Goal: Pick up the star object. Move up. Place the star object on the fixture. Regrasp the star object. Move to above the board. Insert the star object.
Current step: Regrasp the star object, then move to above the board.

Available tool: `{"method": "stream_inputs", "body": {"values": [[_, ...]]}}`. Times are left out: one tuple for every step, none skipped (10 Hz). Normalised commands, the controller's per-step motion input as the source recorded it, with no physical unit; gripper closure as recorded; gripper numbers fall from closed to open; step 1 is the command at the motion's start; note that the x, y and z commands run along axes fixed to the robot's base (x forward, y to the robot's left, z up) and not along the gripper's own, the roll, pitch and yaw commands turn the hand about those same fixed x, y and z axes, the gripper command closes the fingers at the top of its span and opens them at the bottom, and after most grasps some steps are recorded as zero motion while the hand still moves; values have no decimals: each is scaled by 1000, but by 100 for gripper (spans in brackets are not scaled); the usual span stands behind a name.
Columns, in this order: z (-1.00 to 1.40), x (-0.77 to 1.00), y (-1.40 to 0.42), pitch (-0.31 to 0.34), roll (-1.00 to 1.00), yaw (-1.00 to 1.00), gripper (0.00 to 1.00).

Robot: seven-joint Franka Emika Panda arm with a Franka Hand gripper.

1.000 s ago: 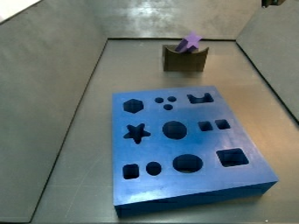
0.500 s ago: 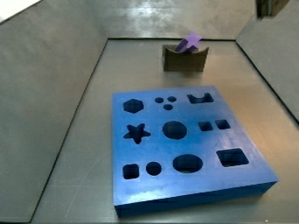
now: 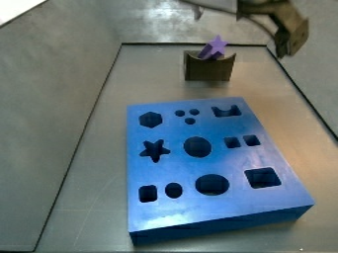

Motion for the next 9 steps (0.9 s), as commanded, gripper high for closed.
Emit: {"method": "stream_inputs", "body": {"values": [[-1000,111,19,-96,73,0,0],[-915,111,12,-72,74,-19,0],[-752,101,7,-51,71,-29,0],[-644,95,3,-37,72,-29,0],[-381,83,-7,-3,75,-22,0],[-233,82,-7,13,75,-14,0],[0,0,0,0,0,0,100],[1000,-130,161,160,11,154,100],[1000,-128,156,137,-18,151,100]]}}
